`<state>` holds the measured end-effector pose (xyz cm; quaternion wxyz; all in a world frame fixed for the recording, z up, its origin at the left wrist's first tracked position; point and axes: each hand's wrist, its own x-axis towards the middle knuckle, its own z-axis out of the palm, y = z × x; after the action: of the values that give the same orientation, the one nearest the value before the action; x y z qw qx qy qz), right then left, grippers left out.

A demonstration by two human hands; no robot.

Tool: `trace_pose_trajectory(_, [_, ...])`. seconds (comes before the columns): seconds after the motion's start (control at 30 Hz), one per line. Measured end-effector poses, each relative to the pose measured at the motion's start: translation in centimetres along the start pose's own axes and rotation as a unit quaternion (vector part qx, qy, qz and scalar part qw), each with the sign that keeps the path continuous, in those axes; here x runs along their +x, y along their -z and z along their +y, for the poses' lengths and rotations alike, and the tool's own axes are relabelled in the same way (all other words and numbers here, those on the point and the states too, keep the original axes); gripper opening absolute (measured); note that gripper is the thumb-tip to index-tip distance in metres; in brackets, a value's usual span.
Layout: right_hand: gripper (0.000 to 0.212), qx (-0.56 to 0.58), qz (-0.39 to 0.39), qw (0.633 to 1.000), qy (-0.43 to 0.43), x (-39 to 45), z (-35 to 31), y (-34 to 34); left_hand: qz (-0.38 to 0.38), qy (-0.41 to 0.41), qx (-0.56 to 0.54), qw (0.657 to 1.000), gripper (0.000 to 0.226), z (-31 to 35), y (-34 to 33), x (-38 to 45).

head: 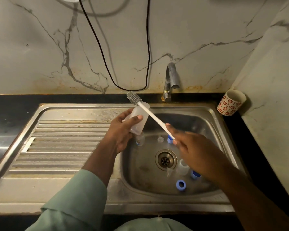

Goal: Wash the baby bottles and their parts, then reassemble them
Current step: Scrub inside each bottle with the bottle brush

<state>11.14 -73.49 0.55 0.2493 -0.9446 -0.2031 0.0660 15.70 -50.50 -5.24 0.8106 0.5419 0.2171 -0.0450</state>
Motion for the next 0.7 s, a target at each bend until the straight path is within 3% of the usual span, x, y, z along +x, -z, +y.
trace_pose_trajectory(0.1, [0.046,0.159,0.015,0.987,-0.015,-2.1,0.0,0.2,0.078,-0.114,0.087,0.987,0.062,-0.9,-0.4,0.4])
trace_pose_trajectory(0.27, [0.043,0.374,-0.040,0.917,-0.134,-3.3,-1.8,0.4,0.167,-0.209,0.217,0.939,0.063,-2.5,-1.3,0.8])
trace_pose_trajectory(0.43, [0.038,0.523,-0.036,0.826,-0.207,-1.8,-3.5,-0.1,0.171,-0.245,0.320,0.899,0.067,-3.1,-2.7,0.7])
trace_pose_trajectory(0.53, [0.035,0.593,-0.059,0.773,-0.218,-2.4,-4.3,-0.5,0.204,-0.256,0.311,0.892,0.067,-2.7,-2.6,0.9])
trace_pose_trajectory(0.7, [0.033,0.646,-0.057,0.726,-0.230,-1.3,-4.5,0.1,0.173,-0.256,0.351,0.884,0.068,-2.6,-3.2,0.9])
